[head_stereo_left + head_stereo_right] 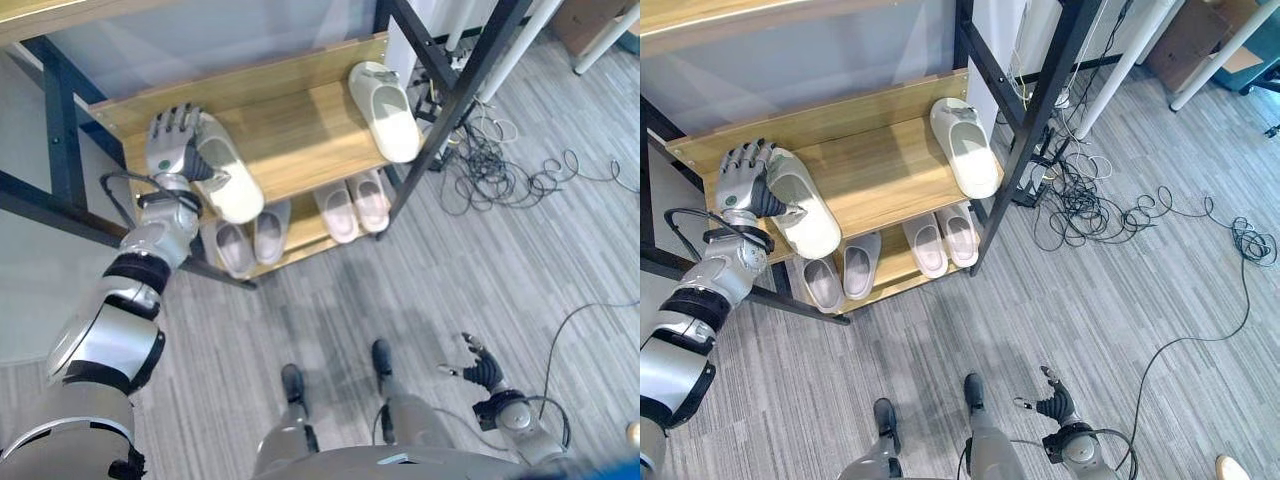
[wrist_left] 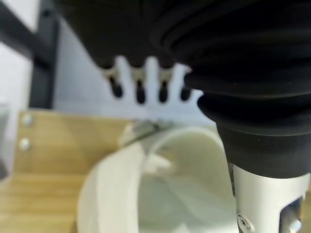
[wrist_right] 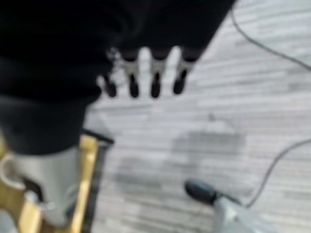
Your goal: Arrange the slippers neatly on the shoe rack.
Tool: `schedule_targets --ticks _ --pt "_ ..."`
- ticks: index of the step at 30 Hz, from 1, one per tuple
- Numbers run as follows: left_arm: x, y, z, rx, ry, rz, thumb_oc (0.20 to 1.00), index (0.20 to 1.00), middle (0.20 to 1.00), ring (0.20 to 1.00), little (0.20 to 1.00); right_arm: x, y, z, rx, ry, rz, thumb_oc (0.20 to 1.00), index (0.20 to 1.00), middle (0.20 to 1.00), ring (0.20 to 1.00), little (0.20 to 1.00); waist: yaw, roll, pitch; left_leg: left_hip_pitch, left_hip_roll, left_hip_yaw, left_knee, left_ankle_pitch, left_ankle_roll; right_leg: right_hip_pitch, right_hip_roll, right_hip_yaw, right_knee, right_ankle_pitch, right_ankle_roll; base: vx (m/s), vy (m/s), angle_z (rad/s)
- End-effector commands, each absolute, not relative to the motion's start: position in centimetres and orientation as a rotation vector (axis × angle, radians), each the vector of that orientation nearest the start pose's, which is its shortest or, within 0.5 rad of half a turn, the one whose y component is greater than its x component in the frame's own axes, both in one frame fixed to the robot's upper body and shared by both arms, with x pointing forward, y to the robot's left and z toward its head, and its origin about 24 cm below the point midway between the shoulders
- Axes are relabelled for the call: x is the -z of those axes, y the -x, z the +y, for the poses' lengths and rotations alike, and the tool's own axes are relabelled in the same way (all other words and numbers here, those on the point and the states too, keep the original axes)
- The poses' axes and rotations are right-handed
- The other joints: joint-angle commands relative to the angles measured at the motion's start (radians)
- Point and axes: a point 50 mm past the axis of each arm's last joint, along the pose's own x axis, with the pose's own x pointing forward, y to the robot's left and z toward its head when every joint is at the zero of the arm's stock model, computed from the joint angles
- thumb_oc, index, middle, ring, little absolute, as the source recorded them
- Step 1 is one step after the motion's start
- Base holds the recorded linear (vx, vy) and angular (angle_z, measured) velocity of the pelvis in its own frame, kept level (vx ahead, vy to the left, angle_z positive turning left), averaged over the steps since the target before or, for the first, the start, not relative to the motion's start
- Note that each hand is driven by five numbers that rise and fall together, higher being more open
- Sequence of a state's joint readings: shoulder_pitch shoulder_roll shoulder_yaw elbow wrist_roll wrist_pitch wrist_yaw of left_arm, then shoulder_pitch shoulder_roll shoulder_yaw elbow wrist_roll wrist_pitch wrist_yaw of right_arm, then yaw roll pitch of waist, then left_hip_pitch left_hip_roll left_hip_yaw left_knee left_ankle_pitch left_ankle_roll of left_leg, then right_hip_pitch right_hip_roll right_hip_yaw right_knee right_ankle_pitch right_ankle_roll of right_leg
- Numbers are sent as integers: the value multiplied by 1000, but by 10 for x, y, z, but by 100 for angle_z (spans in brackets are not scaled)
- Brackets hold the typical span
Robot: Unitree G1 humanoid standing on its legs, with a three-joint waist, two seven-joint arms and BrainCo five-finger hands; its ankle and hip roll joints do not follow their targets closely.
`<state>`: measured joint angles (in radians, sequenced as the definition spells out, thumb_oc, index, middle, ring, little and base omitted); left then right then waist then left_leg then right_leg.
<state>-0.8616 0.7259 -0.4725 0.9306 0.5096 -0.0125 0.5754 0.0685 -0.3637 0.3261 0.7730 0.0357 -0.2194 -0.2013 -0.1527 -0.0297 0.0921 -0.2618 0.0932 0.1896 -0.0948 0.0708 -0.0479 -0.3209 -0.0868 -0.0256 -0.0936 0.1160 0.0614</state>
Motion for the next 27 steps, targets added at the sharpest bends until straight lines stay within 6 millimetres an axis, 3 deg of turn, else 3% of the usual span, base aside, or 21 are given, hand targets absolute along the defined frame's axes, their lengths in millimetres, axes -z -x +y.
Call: schedule_targets --ticks 1,3,4,5,6,9,12,20,27 --pt "-227 -382 291 -665 -1374 -357 1000 1000 1000 1000 1000 91 -177 -237 27 504 537 1000 1000 1000 1000 1000 15 40 -3 -15 52 -78 8 32 -90 20 -40 -10 16 -40 115 16 -8 -6" --pt "-234 -381 289 -685 -1355 -398 1000 1000 1000 1000 1000 91 -175 -236 28 503 536 1000 1000 1000 1000 1000 17 40 -2 -17 51 -80 8 32 -89 18 -38 -11 15 -40 115 18 -3 -8" --pt "-233 -380 288 -687 -1351 -402 925 925 925 925 925 91 -175 -236 27 503 535 1000 1000 1000 1000 1000 16 39 -2 -18 50 -80 8 31 -89 18 -38 -12 15 -40 115 18 3 -7" --pt "-233 -381 288 -686 -1360 -402 746 746 746 746 746 91 -176 -234 17 511 532 1000 1000 1000 1000 1000 15 40 -1 -20 50 -82 8 31 -89 16 -39 -14 15 -40 115 15 0 -5" --pt "-231 -381 288 -681 -1366 -394 200 200 200 200 200 91 -176 -233 12 511 530 1000 1000 1000 1000 1000 15 40 -2 -22 50 -83 8 31 -89 14 -40 -16 15 -40 115 0 0 0" --pt "-225 -384 288 -664 -1363 -353 200 200 200 200 200 90 -177 -229 -16 518 519 1000 1000 1000 1000 1000 13 42 2 -25 51 -84 8 31 -88 10 -41 -16 18 -39 115 0 0 0" --pt "-221 -386 276 -644 -1357 -394 200 200 200 200 200 90 -178 -228 -21 520 514 1000 1000 1000 1000 1000 11 42 11 -22 51 -82 8 30 -86 8 -37 -12 24 -43 112 0 -11 0" --pt "-207 -384 266 -585 -1398 -421 200 200 200 200 200 91 -172 -236 3 543 527 1000 1000 1000 1000 1000 9 49 19 -4 57 -66 8 26 -87 12 -35 -2 32 -53 111 1 -5 -2" --pt "-194 -372 246 -528 -1317 -545 200 200 200 200 200 95 -159 -241 25 561 558 1000 1000 1000 1000 1000 11 62 15 39 72 -53 8 20 -88 33 -20 13 57 -81 98 20 -60 -1"
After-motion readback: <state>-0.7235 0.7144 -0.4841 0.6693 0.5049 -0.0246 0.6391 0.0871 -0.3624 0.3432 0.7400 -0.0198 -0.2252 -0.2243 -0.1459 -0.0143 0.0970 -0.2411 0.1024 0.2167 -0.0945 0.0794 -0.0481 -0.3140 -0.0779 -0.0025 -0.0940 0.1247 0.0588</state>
